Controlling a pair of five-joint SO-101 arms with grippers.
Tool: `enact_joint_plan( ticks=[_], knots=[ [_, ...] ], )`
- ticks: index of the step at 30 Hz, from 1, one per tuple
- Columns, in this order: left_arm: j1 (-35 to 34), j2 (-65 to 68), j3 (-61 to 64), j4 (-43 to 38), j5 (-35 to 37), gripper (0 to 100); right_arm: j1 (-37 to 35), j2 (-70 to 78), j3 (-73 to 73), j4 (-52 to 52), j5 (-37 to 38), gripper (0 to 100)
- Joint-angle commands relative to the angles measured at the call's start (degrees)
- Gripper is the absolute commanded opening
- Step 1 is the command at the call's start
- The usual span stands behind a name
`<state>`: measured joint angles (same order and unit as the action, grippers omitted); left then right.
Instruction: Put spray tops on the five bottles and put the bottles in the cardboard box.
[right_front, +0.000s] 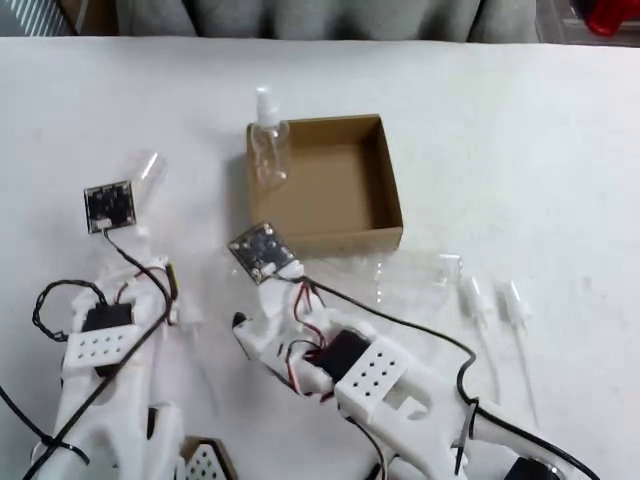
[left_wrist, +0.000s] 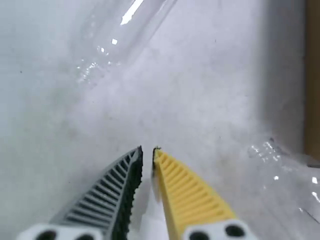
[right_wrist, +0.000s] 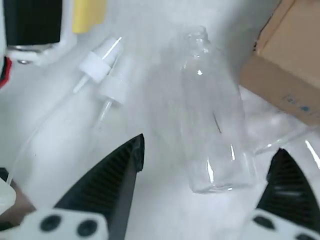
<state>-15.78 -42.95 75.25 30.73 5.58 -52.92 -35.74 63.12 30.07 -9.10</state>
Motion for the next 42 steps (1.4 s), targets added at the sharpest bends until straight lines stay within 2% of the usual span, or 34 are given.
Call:
enact_joint_plan(
  ticks=[1, 5, 10, 14, 17, 25, 31, 34, 36, 39, 42],
  knots=[
    [-0.4, -2.0, -1.2, -1.7, 0.5, 5, -0.2, -1.5, -6.2, 8.4, 6.7, 32.9],
    [-0.1, -2.0, -1.4, -1.7, 0.5, 5, 1.5, -1.5, -15.6, 27.1, 15.1, 21.4],
    [3.7, -2.1, -1.6, -1.2, 0.5, 5, 11.9, -1.5, -26.7, 43.4, 25.1, 0.9],
    [5.6, -2.1, -2.4, -0.4, 3.5, 5, 22.3, -1.5, -28.1, 48.4, 29.1, 3.7],
    [5.6, -2.1, -5.5, 5.2, 6.5, 5, 30.5, -1.5, -27.4, 51.5, 30.8, 2.5],
    [5.6, -2.1, -11.7, 16.1, 10.4, 5, 50.2, -1.5, -17.4, 51.5, 34.3, 1.5],
    [9.5, -2.1, -19.3, 28.5, 10.6, 5, 62.4, -1.5, -4.4, 39.6, 42.1, 1.5],
    [14.5, -2.0, -21.9, 32.2, 11.0, 5, 63.2, -1.5, 3.0, 31.3, 42.4, 1.5],
    [17.0, -2.0, -22.4, 32.6, 14.5, 5, 63.1, -1.6, 5.4, 28.1, 42.3, 1.5],
    [20.4, -1.7, -22.3, 32.4, 18.2, 6, 63.5, -2.7, 4.4, 30.3, 42.6, 1.5],
    [24.4, -1.7, -22.1, 32.6, 20.8, 14, 63.3, -3.4, 5.6, 29.2, 42.7, 1.5]
  ],
)
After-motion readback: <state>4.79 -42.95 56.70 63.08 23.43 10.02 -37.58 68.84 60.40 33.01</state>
